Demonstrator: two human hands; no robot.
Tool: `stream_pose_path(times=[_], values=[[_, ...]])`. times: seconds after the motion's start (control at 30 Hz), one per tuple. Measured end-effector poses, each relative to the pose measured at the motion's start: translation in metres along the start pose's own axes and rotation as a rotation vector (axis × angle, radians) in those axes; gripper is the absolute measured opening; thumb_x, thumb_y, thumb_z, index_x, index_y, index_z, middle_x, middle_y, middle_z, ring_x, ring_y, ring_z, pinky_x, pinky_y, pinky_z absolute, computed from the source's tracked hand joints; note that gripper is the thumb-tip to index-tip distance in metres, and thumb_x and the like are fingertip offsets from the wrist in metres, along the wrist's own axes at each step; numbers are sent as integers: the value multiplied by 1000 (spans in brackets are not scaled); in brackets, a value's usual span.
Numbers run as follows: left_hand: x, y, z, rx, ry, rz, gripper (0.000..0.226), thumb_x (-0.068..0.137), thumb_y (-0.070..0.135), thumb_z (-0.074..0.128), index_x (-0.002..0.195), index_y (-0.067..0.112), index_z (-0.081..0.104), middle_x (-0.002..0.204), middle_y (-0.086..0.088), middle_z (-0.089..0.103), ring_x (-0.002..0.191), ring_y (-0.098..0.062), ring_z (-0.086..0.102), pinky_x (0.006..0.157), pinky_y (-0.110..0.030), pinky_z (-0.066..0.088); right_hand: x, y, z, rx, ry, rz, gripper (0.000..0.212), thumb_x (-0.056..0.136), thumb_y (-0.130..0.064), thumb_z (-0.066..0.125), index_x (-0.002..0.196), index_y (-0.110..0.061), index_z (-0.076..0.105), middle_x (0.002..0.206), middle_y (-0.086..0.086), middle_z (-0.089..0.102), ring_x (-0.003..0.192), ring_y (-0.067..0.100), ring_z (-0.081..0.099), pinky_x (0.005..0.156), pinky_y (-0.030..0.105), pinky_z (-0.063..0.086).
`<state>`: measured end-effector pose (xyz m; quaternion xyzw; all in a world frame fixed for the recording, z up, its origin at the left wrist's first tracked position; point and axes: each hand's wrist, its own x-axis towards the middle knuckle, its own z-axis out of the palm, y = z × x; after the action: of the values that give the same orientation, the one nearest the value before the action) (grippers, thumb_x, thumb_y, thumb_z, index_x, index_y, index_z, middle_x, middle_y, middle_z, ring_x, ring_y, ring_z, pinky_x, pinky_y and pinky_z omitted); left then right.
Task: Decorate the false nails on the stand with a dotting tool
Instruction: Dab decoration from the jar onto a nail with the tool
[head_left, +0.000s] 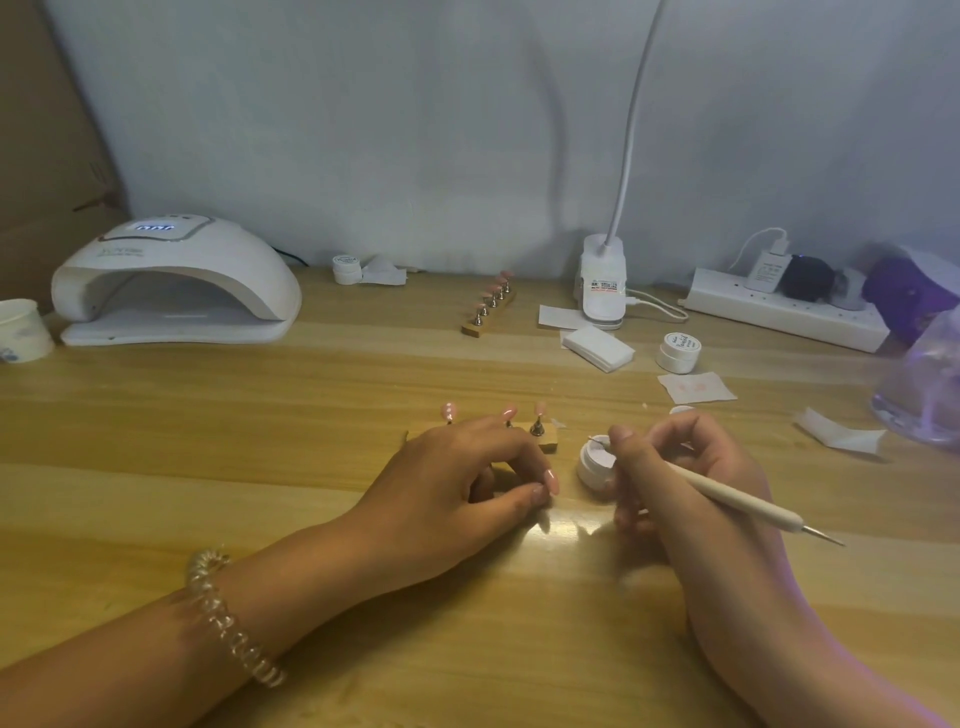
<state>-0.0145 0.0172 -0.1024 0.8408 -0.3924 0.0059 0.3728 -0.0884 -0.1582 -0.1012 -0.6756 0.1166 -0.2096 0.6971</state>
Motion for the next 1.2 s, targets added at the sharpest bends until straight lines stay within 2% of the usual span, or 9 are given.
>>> stream_pose_path(times=[0.1, 0.2, 0.33, 0.4, 0.57, 0.73, 0.87, 1.03, 1.2], values=[[0, 0, 0, -4, 0, -4, 4, 88, 19, 72, 90, 22, 71, 89, 17, 65, 56, -19, 52, 90, 2, 30, 9, -1, -9, -72, 56, -38, 27, 90, -26, 67, 77, -13, 49, 52, 1, 58, 40, 10, 45, 39, 18, 36], [0, -1, 1, -8, 4, 4, 4, 88, 18, 72, 90, 22, 71, 89, 17, 65, 55, -20, 51, 106, -7, 29, 17, 0, -14, -113, 75, -17, 27, 91, -26, 67, 76, -11, 50, 49, 0, 56, 41, 9, 44, 40, 21, 35], [1, 0, 0, -12, 5, 9, 6, 88, 17, 72, 93, 21, 72, 92, 13, 68, 56, -19, 50, 99, -1, 30, 15, 0, -12, -176, 46, -41, 25, 89, -27, 67, 78, -13, 51, 53, 4, 60, 43, 10, 46, 49, 28, 36], [0, 0, 0, -12, 5, 2, 6, 88, 17, 72, 93, 20, 74, 91, 13, 67, 57, -19, 51, 91, 3, 27, 12, -4, -10, -142, 49, -48, 24, 90, -29, 68, 82, -12, 52, 58, 8, 65, 44, 11, 50, 45, 27, 40], [1, -2, 2, -40, 20, -2, 7, 87, 16, 73, 87, 23, 72, 85, 7, 68, 53, -18, 49, 115, -15, 25, -4, -7, 2, 19, -50, 47, 26, 90, -21, 68, 77, -13, 47, 57, 9, 65, 41, 13, 50, 38, 22, 41], [1, -1, 3, -46, 0, 9, 7, 87, 17, 72, 89, 23, 74, 83, -7, 69, 54, -19, 49, 91, -14, 40, -6, -6, 6, -6, -86, 102, 31, 88, -10, 64, 68, -13, 40, 51, 14, 61, 39, 15, 46, 37, 21, 37], [1, -2, 3, -39, 3, 14, 7, 87, 16, 74, 89, 23, 75, 81, -7, 66, 53, -21, 50, 87, -1, 34, -6, -5, 7, -78, -108, 91, 29, 85, -10, 63, 69, -13, 40, 53, 14, 65, 41, 16, 50, 38, 22, 39], [1, -3, 5, -60, 5, 4, 7, 86, 16, 74, 88, 23, 74, 79, -11, 64, 52, -23, 50, 96, -20, 35, -7, -6, 8, -129, -105, 74, 28, 89, -14, 63, 72, -11, 41, 56, 12, 68, 44, 15, 54, 40, 24, 42], [2, -3, 4, -58, 7, 6, 8, 86, 16, 75, 88, 24, 75, 80, -10, 65, 51, -25, 50, 91, -8, 38, -8, -7, 9, -138, -108, 81, 28, 90, -15, 62, 73, -10, 41, 57, 12, 68, 44, 15, 54, 39, 24, 42]])
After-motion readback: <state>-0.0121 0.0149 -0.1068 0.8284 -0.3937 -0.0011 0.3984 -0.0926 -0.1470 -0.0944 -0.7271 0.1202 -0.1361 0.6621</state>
